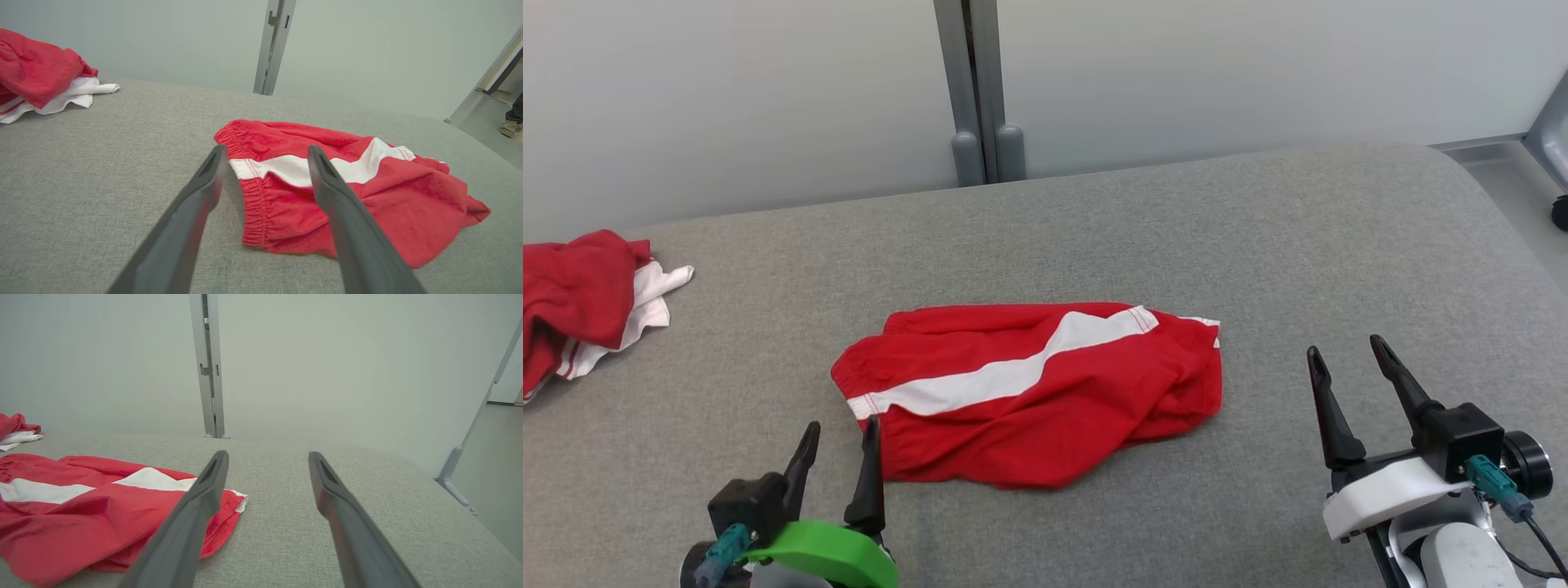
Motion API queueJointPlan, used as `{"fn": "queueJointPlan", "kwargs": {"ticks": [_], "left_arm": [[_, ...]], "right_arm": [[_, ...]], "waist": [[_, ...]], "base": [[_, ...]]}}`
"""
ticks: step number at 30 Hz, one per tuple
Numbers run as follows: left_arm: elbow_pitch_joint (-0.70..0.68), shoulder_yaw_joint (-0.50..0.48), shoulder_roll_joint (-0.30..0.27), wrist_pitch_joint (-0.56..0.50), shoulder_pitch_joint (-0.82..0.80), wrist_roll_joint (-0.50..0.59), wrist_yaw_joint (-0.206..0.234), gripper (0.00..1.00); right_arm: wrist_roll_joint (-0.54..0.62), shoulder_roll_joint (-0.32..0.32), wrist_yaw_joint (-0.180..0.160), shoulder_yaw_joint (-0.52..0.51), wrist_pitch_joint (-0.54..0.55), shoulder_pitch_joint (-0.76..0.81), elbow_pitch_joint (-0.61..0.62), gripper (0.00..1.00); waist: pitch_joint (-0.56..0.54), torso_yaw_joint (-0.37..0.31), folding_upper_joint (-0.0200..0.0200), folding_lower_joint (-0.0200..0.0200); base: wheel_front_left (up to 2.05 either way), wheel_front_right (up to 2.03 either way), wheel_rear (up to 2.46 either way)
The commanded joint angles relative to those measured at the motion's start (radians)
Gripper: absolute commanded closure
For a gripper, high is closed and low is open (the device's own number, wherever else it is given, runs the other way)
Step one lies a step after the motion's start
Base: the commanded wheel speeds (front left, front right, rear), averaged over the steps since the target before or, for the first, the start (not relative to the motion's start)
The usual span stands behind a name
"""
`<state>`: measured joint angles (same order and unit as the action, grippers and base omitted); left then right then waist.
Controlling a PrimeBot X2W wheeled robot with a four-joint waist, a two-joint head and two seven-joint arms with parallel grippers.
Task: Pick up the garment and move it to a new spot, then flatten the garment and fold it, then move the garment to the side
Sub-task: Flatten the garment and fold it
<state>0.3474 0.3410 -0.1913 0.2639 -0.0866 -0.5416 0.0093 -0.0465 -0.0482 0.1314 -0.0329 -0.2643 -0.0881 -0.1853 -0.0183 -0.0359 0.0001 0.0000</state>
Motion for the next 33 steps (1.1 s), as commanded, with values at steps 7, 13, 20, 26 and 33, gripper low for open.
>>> {"fn": "queueJointPlan", "kwargs": {"ticks": [7, 13, 20, 26, 33], "left_arm": [[-0.075, -0.116, 0.073, 0.001, 0.101, 0.105, -0.029, 0.0], [-0.101, -0.175, 0.109, 0.001, 0.138, 0.158, -0.054, 0.0], [-0.097, -0.204, 0.13, 0.001, 0.154, 0.19, -0.081, 0.0], [-0.094, -0.223, 0.137, 0.001, 0.153, 0.208, -0.091, 0.0], [-0.088, -0.229, 0.14, 0.001, 0.15, 0.209, -0.098, 0.0]], "right_arm": [[-0.022, -0.004, -0.001, -0.004, 0.0, 0.014, -0.013, 0.0], [-0.028, -0.004, -0.001, 0.005, 0.0, 0.028, -0.034, 0.0], [-0.04, -0.004, -0.001, 0.012, 0.0, 0.028, -0.066, 0.0], [-0.045, -0.004, -0.001, 0.017, 0.0, 0.02, -0.087, 0.0], [-0.043, -0.004, -0.001, 0.016, 0.0, 0.014, -0.094, 0.0]], "waist": [[-0.012, 0.0, -0.0001, 0.0], [-0.018, 0.007, -0.0001, 0.0], [-0.018, 0.013, -0.0001, 0.0], [-0.015, 0.016, -0.0001, 0.0], [-0.013, 0.02, -0.0001, 0.0]], "base": [[0.0, 0.0, 0.0], [0.0, 0.0, 0.0], [0.0, 0.0, 0.0], [0.0, 0.0, 0.0], [0.0, 0.0, 0.0]]}}
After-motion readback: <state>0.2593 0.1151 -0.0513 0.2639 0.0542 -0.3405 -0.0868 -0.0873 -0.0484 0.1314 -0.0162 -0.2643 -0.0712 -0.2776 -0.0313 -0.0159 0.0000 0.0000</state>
